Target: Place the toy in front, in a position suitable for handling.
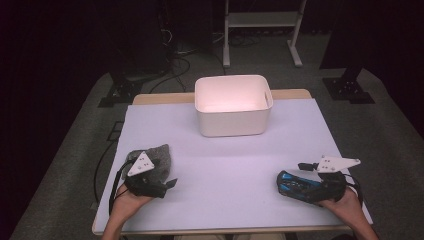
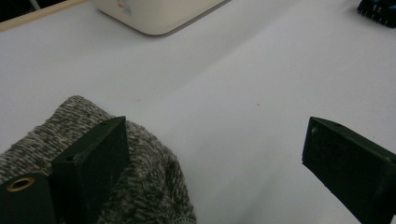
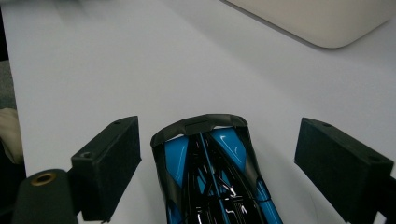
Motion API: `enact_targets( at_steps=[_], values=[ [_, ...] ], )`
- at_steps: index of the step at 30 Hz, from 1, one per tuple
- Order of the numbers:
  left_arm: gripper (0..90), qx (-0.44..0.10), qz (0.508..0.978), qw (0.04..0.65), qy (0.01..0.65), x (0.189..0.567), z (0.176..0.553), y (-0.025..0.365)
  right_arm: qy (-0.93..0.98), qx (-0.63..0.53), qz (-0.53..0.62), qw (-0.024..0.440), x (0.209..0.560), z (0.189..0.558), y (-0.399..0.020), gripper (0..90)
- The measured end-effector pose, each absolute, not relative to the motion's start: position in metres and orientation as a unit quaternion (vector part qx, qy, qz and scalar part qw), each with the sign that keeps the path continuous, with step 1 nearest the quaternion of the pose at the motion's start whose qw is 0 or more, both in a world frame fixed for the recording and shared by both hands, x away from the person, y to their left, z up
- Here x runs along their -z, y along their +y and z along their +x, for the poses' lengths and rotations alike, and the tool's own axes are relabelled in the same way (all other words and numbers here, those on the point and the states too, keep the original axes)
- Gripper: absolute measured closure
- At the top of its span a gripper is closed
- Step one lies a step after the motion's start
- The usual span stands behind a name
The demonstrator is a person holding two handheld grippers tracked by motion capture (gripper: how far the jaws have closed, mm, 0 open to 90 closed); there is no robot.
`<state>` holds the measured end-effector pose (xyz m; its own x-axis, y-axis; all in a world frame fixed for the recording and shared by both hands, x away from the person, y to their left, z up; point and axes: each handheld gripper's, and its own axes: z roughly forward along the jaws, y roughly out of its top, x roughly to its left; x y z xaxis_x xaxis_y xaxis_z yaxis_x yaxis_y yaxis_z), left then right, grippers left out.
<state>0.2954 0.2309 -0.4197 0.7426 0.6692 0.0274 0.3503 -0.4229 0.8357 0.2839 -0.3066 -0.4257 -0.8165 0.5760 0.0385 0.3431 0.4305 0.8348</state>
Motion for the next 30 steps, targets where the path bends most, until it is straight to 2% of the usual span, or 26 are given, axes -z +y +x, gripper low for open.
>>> enact_targets(
  at_steps=[15,30],
  values=[
    [6.6,-0.178,0.829,0.436,0.303,0.421,0.296,0.227,0.838,-0.467,0.266,0.093,0.423,0.29,-0.304,13.1],
    [6.6,-0.174,0.831,0.437,0.298,0.421,0.295,0.225,0.87,-0.418,0.249,0.084,0.41,0.298,-0.316,13.1]
  ],
)
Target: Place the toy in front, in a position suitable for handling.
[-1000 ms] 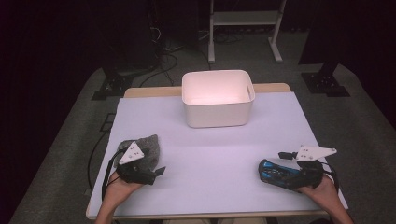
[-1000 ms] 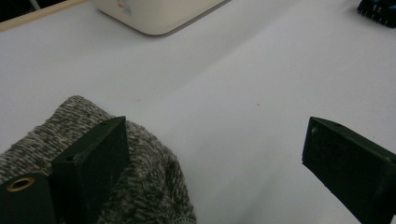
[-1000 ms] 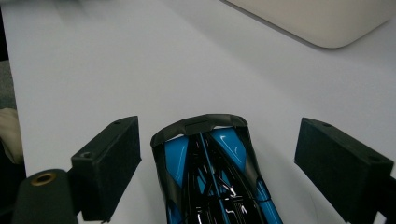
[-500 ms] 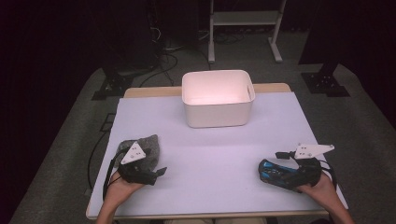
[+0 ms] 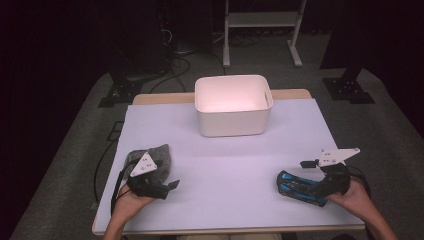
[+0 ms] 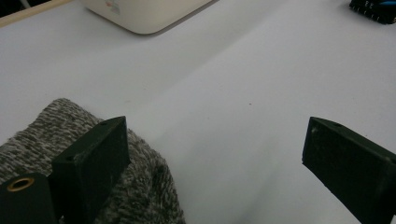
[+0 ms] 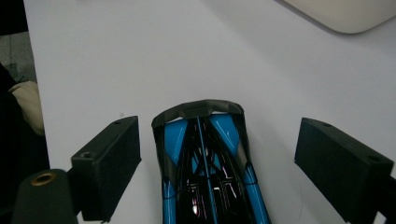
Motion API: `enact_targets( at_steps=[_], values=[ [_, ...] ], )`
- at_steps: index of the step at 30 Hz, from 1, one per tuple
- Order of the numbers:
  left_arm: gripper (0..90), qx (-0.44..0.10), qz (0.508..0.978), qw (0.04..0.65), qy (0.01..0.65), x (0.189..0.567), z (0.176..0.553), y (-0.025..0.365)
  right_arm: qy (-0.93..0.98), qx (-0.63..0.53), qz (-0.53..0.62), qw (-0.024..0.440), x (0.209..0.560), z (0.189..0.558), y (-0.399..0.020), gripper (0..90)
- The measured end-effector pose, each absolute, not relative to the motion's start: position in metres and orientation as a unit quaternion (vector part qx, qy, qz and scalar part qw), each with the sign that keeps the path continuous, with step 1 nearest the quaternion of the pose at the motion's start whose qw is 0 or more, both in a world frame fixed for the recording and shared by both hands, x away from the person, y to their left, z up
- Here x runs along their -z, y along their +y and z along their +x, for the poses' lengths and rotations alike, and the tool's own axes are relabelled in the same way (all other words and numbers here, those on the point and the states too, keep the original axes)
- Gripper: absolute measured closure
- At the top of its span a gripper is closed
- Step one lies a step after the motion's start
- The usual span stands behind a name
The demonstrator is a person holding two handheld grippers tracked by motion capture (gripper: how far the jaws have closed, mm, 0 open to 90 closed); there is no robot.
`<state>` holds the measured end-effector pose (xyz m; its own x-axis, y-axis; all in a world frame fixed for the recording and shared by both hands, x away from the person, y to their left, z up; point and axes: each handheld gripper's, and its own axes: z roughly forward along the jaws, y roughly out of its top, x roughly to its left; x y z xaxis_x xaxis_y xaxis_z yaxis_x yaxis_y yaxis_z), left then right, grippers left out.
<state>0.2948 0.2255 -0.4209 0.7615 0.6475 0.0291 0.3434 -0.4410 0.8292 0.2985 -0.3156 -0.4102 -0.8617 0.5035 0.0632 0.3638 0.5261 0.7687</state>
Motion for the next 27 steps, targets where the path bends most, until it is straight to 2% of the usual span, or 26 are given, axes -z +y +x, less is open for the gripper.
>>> enact_targets(
  at_steps=[7,27],
  values=[
    [6.6,-0.173,0.83,0.437,0.299,0.422,0.295,0.227,0.892,-0.38,0.237,0.068,0.42,0.302,-0.317,13.1],
    [6.6,-0.171,0.834,0.434,0.295,0.422,0.294,0.226,0.918,-0.326,0.215,0.066,0.439,0.299,-0.312,13.1]
  ],
)
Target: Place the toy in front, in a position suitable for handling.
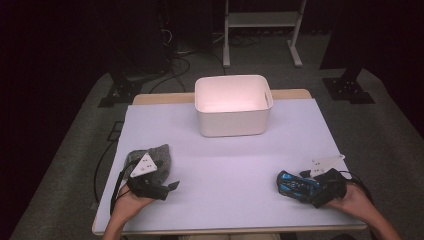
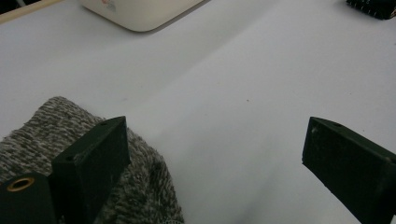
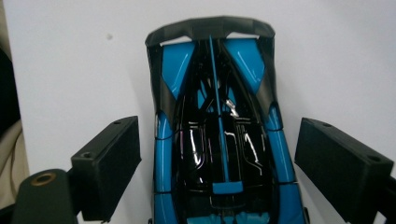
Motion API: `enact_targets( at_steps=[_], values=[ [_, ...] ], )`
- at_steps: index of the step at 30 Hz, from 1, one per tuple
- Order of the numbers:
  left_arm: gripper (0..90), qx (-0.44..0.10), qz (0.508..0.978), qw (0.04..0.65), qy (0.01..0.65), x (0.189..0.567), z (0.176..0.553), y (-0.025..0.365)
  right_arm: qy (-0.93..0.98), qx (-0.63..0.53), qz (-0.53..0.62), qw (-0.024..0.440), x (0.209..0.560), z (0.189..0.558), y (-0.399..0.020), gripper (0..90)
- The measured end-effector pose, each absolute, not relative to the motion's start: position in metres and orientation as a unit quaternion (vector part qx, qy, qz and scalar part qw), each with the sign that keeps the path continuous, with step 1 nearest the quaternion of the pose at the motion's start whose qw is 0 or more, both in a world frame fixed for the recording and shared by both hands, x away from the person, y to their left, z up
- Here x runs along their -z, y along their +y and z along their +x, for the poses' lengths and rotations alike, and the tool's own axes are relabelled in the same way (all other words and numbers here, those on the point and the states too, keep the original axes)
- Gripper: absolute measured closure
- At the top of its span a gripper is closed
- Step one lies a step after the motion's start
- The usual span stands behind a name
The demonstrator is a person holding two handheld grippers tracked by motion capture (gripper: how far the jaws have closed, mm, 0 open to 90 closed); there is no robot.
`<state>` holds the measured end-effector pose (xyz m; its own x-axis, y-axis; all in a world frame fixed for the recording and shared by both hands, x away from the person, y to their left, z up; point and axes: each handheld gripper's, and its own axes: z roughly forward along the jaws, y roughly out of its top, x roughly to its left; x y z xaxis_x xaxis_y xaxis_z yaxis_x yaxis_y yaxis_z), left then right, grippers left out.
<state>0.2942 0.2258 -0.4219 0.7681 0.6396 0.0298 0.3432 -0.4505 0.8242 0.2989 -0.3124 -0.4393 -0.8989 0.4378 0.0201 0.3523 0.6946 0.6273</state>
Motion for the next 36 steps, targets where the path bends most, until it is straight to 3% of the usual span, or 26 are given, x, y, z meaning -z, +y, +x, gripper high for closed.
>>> enact_targets(
  at_steps=[19,21,23,36],
  values=[
    [6.6,-0.172,0.833,0.437,0.292,0.4209,0.2934,0.2262,0.927,-0.308,0.204,0.07,0.4514,0.2982,-0.3106,14.2],
    [6.7,-0.173,0.833,0.437,0.291,0.4207,0.2933,0.2264,0.926,-0.31,0.203,0.07,0.4516,0.2982,-0.311,14.9],
    [6.7,-0.174,0.832,0.44,0.29,0.4199,0.2929,0.2265,0.925,-0.316,0.2,0.071,0.4503,0.2982,-0.3137,23.6],
    [6.7,-0.175,0.832,0.438,0.291,0.4203,0.293,0.2266,0.928,-0.313,0.19,0.072,0.449,0.2991,-0.3129,25.0]
  ],
)
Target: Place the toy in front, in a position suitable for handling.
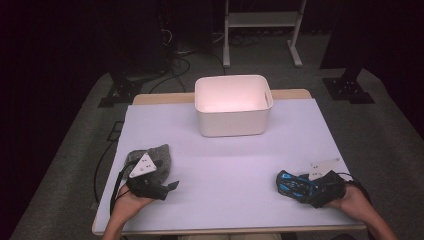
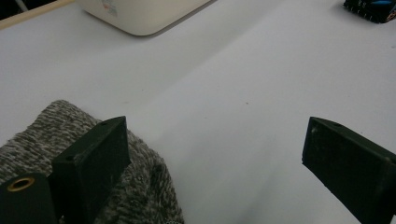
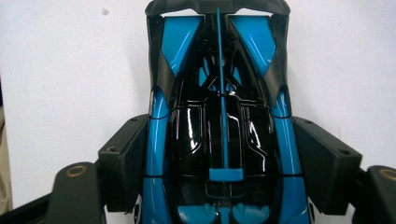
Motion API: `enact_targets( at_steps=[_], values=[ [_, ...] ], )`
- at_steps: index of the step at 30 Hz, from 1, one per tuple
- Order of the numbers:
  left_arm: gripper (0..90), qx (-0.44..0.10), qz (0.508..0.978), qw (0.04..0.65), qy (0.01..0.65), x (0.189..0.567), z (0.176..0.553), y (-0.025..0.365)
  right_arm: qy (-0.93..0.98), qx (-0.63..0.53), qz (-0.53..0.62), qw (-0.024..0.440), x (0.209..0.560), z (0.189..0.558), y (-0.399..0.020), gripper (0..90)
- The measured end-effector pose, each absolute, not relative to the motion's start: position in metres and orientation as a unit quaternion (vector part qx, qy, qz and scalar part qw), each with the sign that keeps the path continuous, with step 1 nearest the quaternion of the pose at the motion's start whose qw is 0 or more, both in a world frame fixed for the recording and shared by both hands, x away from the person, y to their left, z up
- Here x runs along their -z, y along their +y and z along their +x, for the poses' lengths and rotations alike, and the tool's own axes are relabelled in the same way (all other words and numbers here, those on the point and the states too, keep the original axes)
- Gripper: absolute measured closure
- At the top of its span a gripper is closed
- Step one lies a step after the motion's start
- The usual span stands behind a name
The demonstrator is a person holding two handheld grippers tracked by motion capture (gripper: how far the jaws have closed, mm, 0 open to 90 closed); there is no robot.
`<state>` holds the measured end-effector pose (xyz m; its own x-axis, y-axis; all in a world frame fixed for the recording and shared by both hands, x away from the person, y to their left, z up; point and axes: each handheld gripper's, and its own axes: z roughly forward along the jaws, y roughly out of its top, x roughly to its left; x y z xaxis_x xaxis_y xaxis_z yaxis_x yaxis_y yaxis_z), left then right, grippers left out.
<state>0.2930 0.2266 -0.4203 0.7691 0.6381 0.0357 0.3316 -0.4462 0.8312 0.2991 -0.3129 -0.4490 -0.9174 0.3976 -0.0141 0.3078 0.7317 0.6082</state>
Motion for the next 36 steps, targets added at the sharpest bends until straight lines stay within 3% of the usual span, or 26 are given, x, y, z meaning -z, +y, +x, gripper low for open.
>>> enact_targets(
  at_steps=[21,36],
  values=[
    [6.7,-0.176,0.83,0.441,0.293,0.42,0.293,0.227,0.922,-0.331,0.186,0.071,0.431,0.297,-0.308,25.1],
    [6.7,-0.176,0.828,0.444,0.294,0.418,0.292,0.231,0.929,-0.355,0.096,0.051,0.39,0.31,-0.24,25.0]
  ],
)
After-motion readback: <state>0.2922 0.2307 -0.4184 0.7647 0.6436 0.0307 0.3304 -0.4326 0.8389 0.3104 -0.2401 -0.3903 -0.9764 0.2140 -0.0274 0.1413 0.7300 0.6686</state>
